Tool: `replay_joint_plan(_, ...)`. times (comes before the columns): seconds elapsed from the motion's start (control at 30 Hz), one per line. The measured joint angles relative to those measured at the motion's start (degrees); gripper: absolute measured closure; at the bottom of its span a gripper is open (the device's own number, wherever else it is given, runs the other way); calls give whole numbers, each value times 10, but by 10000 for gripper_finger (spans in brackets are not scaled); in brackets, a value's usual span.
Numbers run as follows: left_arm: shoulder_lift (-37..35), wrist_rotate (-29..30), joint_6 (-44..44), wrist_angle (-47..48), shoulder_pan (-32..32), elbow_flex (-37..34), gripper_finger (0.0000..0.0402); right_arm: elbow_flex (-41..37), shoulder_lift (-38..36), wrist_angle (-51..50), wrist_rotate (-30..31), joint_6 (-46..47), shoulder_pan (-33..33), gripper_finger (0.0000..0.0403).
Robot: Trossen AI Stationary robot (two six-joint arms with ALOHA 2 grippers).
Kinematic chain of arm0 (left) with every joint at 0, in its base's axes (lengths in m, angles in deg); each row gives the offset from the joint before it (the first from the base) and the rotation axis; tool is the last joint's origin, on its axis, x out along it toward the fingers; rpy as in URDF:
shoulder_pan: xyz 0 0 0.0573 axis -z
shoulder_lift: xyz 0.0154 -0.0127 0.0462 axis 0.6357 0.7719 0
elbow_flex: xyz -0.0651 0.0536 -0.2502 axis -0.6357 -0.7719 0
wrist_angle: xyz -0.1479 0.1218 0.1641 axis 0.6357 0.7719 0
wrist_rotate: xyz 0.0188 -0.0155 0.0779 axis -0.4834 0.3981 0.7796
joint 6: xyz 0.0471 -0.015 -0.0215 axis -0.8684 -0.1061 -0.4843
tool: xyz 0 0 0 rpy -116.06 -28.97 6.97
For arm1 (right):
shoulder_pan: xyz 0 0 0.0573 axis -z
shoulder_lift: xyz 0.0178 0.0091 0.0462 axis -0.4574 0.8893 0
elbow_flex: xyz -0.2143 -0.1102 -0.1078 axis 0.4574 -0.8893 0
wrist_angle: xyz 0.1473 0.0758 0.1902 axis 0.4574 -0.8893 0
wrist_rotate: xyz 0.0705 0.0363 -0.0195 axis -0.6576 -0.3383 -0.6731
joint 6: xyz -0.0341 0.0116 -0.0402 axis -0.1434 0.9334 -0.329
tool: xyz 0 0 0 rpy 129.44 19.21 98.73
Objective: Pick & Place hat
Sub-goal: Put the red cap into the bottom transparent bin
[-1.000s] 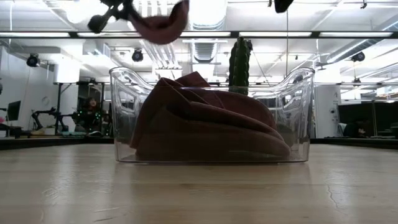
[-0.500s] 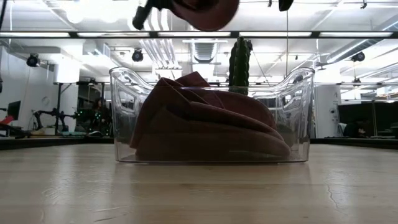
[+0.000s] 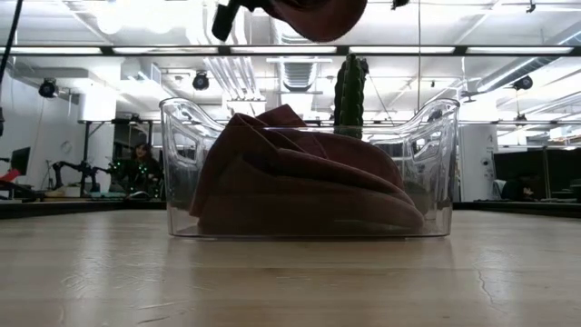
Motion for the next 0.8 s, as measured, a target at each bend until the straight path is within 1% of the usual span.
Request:
replay_joint_plan(0.13,-12,-1,-14,0,8,0,401,71,66,-43,32,-15,0,181)
replay_joint_plan(0.23,-20,1,-28,1,18,0,401,127,117,-82,37,-27,0,181)
replay_joint_plan(0.4,-35,26,-41,21,31,-3,401,221,181,-158,61,-28,-1,196)
replay_joint_plan(0.53,-53,57,-38,67,44,-5,401,266,207,-209,63,-18,0,226)
replay_joint_plan(0.63,-62,73,-40,77,57,-6,401,282,212,-227,62,0,0,256)
replay_joint_plan(0.8,-70,76,-54,78,70,-6,401,287,208,-242,61,24,-2,328)
